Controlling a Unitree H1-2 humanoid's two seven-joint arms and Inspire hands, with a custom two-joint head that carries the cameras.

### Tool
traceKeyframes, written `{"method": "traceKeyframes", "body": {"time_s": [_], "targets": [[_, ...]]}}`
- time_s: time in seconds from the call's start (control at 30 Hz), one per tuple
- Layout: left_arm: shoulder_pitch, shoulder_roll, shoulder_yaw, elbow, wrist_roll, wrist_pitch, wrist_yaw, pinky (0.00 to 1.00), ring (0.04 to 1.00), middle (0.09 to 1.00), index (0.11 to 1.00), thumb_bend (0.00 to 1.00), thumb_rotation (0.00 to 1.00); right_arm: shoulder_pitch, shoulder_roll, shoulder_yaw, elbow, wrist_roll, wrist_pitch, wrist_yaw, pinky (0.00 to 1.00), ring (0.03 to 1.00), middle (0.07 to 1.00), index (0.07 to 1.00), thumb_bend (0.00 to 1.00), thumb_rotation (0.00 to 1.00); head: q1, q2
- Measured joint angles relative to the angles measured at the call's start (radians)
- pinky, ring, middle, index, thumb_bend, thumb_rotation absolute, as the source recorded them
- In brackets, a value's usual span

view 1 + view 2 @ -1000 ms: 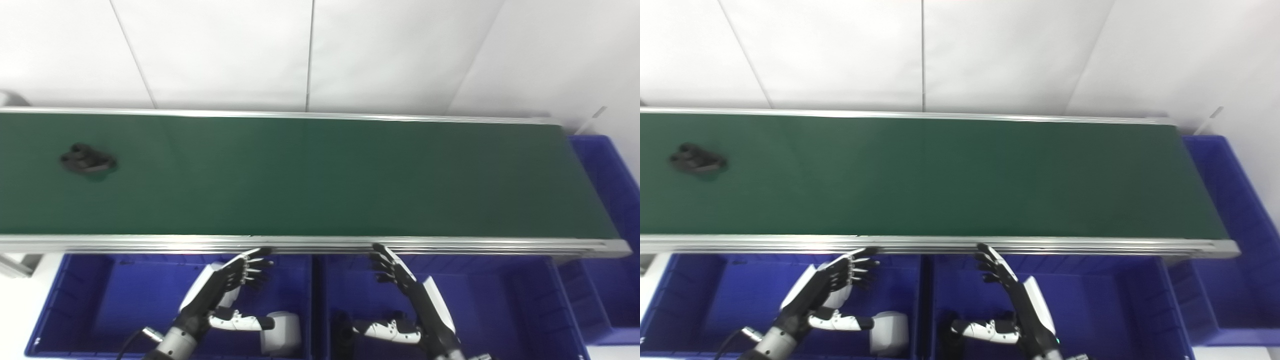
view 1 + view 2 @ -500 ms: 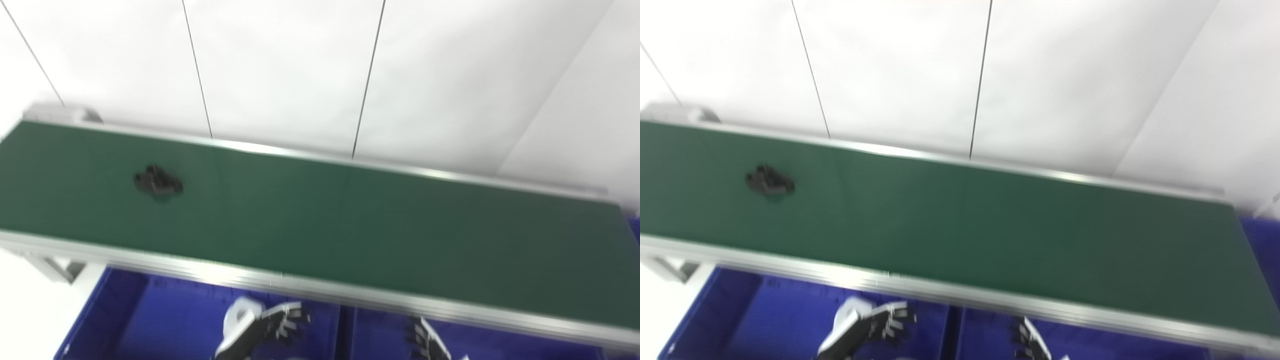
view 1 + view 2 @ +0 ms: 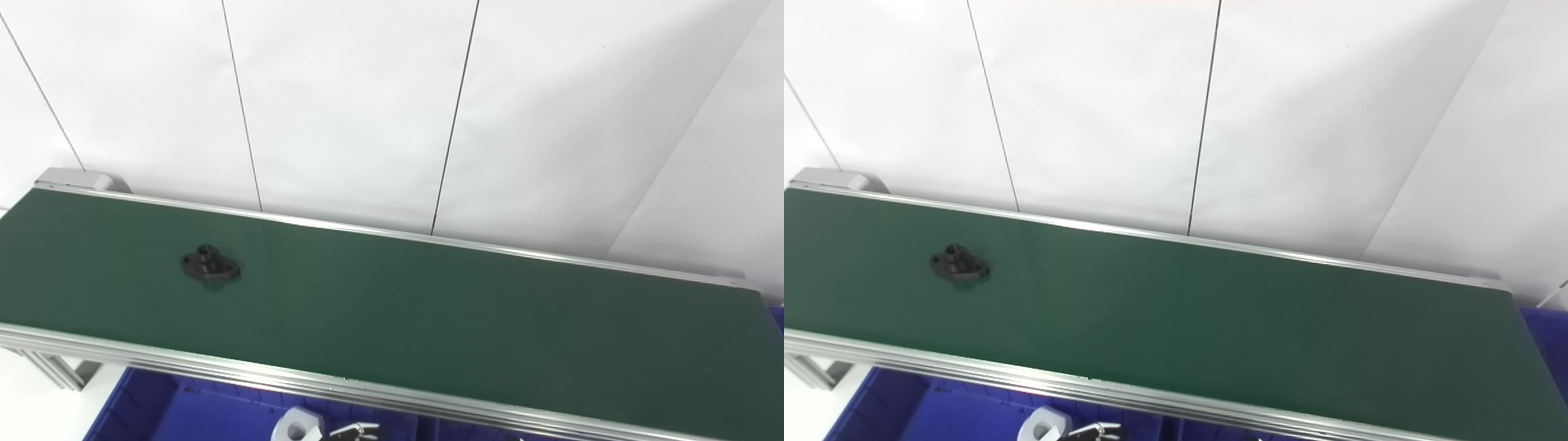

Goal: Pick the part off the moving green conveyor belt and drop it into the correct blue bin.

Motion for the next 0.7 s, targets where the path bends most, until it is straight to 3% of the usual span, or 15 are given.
{"method": "traceKeyframes", "body": {"time_s": [0.2, 0.33, 0.47, 0.57, 0.7], "targets": [[-0.004, 0.019, -0.030, 0.008, 0.000, 0.000, 0.017, 0.56, 0.645, 0.751, 0.790, 0.89, 0.33, 0.001, -0.016, 0.014, -0.001, 0.028, 0.000, -0.014, 0.68, 0.773, 0.812, 0.878, 0.90, 0.31, 0.000, -0.002], [-0.007, 0.021, -0.042, 0.009, 0.000, 0.000, 0.027, 0.56, 0.633, 0.738, 0.786, 0.90, 0.34, 0.008, -0.028, 0.032, -0.026, 0.026, 0.000, -0.076, 0.65, 0.725, 0.771, 0.833, 0.88, 0.25, 0.002, 0.003], [-0.008, 0.022, -0.042, 0.008, -0.005, 0.000, 0.027, 0.56, 0.631, 0.729, 0.797, 0.89, 0.34, 0.025, -0.044, 0.035, -0.117, 0.028, 0.000, -0.124, 0.62, 0.701, 0.757, 0.802, 0.87, 0.25, -0.005, 0.011], [-0.009, 0.022, -0.044, 0.008, -0.006, 0.000, 0.027, 0.55, 0.624, 0.727, 0.791, 0.89, 0.35, 0.025, -0.061, 0.033, -0.173, -0.003, -0.002, -0.164, 0.56, 0.631, 0.708, 0.786, 0.88, 0.30, -0.011, 0.011], [-0.010, 0.022, -0.044, 0.008, -0.006, 0.000, 0.027, 0.55, 0.623, 0.725, 0.794, 0.89, 0.33, 0.012, -0.082, 0.022, -0.263, -0.009, -0.003, -0.204, 0.58, 0.628, 0.704, 0.784, 0.90, 0.25, -0.003, 0.009]]}}
